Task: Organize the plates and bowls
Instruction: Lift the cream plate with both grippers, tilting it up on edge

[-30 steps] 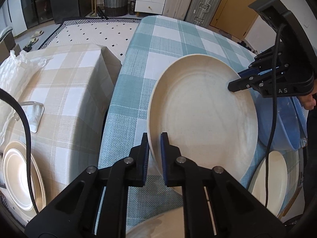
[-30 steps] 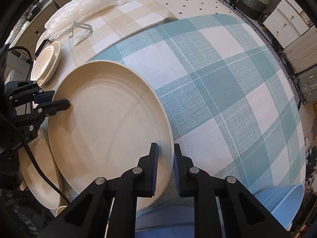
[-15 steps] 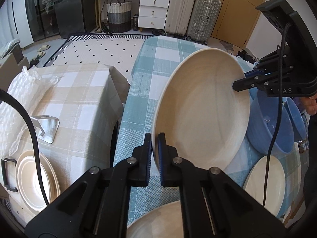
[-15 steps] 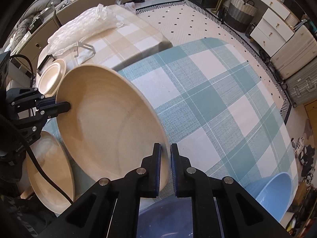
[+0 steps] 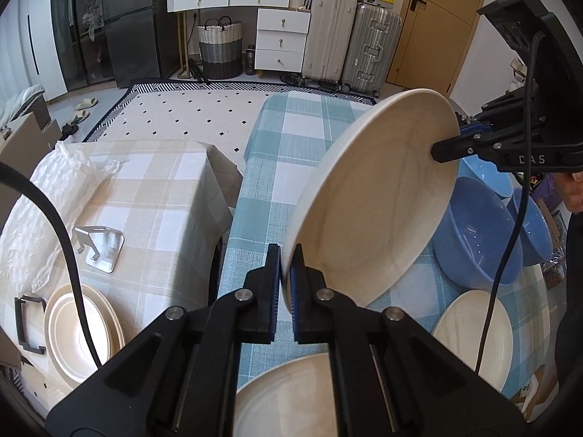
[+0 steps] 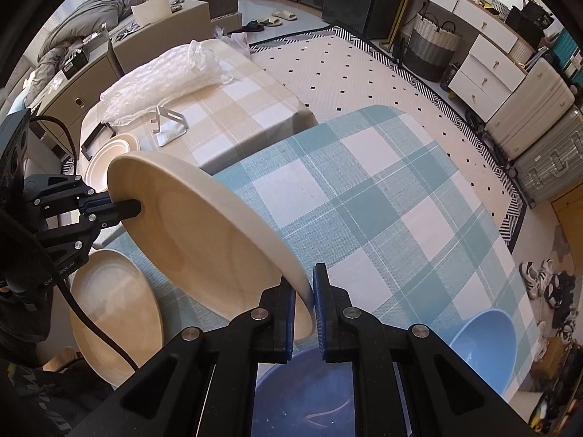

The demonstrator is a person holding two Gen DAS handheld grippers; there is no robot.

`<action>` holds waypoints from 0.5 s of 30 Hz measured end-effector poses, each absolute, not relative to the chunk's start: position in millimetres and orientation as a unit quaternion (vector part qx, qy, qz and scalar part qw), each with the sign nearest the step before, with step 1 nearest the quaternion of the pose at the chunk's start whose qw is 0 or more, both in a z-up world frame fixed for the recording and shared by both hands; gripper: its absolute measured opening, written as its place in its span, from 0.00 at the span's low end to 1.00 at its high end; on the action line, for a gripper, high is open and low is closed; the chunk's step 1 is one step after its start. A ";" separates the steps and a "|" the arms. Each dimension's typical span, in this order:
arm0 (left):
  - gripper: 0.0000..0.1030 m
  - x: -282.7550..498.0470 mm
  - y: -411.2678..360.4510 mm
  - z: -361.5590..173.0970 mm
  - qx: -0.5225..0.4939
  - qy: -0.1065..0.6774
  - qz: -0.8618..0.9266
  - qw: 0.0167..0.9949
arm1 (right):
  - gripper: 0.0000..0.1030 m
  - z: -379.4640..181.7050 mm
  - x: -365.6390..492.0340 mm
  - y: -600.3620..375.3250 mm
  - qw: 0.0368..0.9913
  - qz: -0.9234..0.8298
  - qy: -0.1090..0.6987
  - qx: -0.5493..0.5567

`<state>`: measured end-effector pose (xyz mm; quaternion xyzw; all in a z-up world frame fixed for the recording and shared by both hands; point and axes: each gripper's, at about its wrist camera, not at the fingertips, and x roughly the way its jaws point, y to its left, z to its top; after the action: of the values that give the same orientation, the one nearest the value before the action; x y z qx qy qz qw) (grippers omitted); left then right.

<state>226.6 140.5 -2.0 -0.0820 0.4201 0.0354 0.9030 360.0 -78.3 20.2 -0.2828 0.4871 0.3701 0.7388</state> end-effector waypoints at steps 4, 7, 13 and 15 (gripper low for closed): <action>0.02 214.8 139.2 13.5 -0.077 0.411 0.034 0.908 | 0.10 34.7 349.7 -81.8 0.743 0.375 0.479 -0.279; 0.02 203.2 137.1 28.3 -0.075 0.402 0.034 0.912 | 0.10 46.3 338.9 -83.8 0.746 0.377 0.472 -0.278; 0.02 176.6 129.4 53.4 -0.067 0.387 0.040 0.919 | 0.10 71.5 311.8 -88.6 0.755 0.381 0.458 -0.276; 0.02 166.5 125.8 58.9 -0.066 0.383 0.039 0.921 | 0.10 78.3 301.3 -90.5 0.758 0.379 0.452 -0.278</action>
<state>166.5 125.8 58.9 -0.0659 0.3826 0.0394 0.9207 301.3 -90.5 78.3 -0.2781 0.4523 0.3786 0.7581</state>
